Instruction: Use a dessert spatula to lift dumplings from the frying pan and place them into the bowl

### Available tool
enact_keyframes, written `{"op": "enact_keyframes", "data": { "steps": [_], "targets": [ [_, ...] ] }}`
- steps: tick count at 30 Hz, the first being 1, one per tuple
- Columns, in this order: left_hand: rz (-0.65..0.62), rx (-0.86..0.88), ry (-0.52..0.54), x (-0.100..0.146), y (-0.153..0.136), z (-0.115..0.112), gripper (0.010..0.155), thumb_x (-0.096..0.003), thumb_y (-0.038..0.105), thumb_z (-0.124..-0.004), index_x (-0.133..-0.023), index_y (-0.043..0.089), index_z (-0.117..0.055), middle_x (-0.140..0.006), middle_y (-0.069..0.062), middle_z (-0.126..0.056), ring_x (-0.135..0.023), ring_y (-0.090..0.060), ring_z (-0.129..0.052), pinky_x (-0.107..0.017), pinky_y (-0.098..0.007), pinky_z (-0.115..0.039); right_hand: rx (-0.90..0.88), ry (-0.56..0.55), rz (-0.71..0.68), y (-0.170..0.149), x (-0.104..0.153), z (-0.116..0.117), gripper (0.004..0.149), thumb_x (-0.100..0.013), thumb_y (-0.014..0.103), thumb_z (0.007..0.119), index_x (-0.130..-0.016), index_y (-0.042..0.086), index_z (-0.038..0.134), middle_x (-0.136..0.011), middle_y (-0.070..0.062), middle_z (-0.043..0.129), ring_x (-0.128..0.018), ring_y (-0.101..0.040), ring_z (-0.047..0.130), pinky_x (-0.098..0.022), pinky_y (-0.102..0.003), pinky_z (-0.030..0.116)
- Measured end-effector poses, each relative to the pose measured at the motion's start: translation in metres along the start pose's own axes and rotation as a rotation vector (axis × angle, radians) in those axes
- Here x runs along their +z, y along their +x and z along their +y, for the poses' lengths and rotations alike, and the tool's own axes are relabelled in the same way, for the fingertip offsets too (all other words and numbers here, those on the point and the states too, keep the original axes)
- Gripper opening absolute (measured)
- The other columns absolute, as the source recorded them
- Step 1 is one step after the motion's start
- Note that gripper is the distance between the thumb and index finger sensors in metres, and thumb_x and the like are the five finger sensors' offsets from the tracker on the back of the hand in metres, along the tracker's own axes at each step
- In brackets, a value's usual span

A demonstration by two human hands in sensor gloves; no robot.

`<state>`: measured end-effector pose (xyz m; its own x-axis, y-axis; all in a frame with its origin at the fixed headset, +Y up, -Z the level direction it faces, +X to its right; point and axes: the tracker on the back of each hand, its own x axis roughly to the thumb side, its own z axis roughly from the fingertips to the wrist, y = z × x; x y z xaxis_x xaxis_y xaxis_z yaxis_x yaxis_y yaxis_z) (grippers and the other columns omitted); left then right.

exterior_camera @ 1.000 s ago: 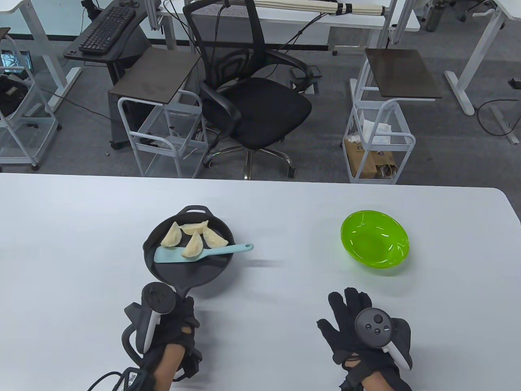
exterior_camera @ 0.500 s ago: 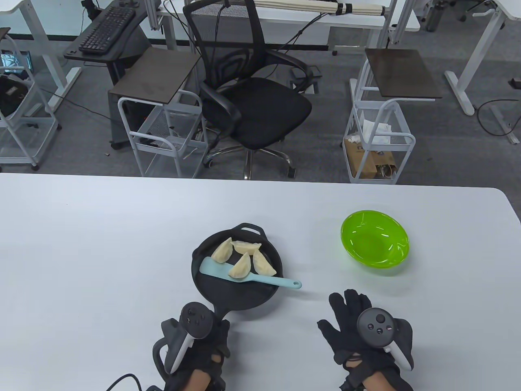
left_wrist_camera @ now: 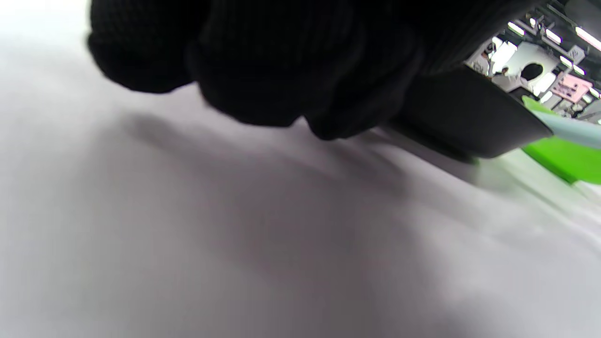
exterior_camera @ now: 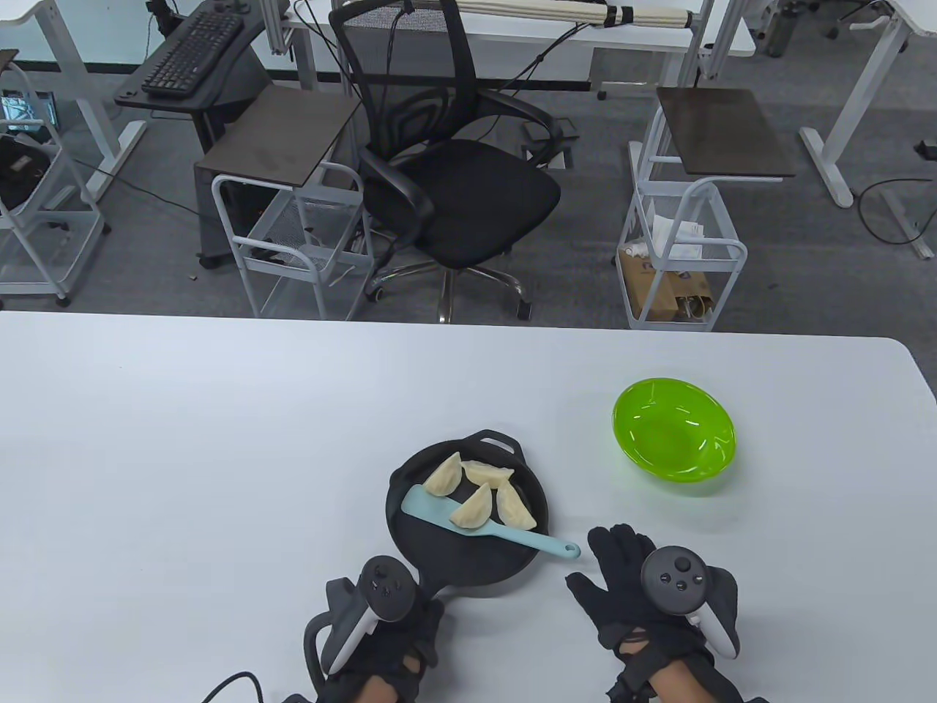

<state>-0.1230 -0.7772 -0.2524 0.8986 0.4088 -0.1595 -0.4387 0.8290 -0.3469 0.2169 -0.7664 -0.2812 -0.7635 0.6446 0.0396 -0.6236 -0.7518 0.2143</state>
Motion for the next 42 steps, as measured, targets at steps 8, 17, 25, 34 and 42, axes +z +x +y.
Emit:
{"op": "enact_keyframes", "data": {
  "steps": [8, 17, 25, 34, 42],
  "targets": [
    [-0.125, -0.090, -0.094, 0.000, 0.014, -0.013, 0.066, -0.0457, 0.056, -0.078, -0.096, 0.015, -0.063, -0.060, 0.008, -0.104, -0.039, -0.016, -0.102, -0.050, -0.049, -0.079, 0.022, 0.059, 0.003, -0.001, -0.010, 0.005, 0.077, -0.057, 0.047, 0.077, -0.112, 0.013, 0.036, -0.116, -0.025, 0.029, -0.101, -0.065, 0.033, -0.072, -0.075, 0.027],
    [-0.187, -0.068, -0.149, -0.003, 0.014, -0.015, 0.072, -0.0451, 0.061, -0.077, -0.099, 0.015, -0.063, -0.063, 0.007, -0.104, -0.043, -0.018, -0.102, -0.049, -0.049, -0.079, -0.159, -0.051, 0.060, -0.011, -0.012, -0.006, 0.059, -0.055, 0.044, 0.082, -0.096, 0.004, 0.066, -0.084, -0.023, 0.085, -0.068, -0.050, 0.090, -0.064, -0.068, 0.060],
    [-0.210, -0.077, -0.154, -0.003, 0.015, -0.015, 0.073, -0.0446, 0.061, -0.078, -0.098, 0.015, -0.063, -0.062, 0.007, -0.104, -0.042, -0.017, -0.102, -0.048, -0.049, -0.079, -0.335, 0.130, 0.156, -0.016, -0.014, 0.009, 0.066, -0.055, 0.048, 0.083, -0.096, 0.000, 0.065, -0.068, -0.017, 0.094, -0.049, -0.042, 0.098, -0.056, -0.061, 0.070],
    [-0.226, -0.080, -0.167, -0.004, 0.016, -0.016, 0.074, -0.0444, 0.063, -0.078, -0.098, 0.014, -0.062, -0.062, 0.008, -0.104, -0.041, -0.017, -0.102, -0.047, -0.048, -0.079, -0.458, 0.225, 0.179, -0.020, -0.017, 0.023, 0.057, -0.058, 0.035, 0.076, -0.099, -0.001, 0.062, -0.070, -0.015, 0.094, -0.048, -0.039, 0.098, -0.054, -0.057, 0.071],
    [-0.215, -0.059, -0.187, -0.007, 0.013, -0.015, 0.073, -0.0445, 0.062, -0.078, -0.099, 0.016, -0.062, -0.061, 0.009, -0.103, -0.041, -0.016, -0.102, -0.046, -0.047, -0.080, -0.671, 0.224, 0.236, -0.023, -0.010, 0.026, 0.054, -0.058, 0.030, 0.074, -0.096, -0.006, 0.059, -0.075, -0.018, 0.090, -0.052, -0.041, 0.097, -0.056, -0.060, 0.070]
  ]
}}
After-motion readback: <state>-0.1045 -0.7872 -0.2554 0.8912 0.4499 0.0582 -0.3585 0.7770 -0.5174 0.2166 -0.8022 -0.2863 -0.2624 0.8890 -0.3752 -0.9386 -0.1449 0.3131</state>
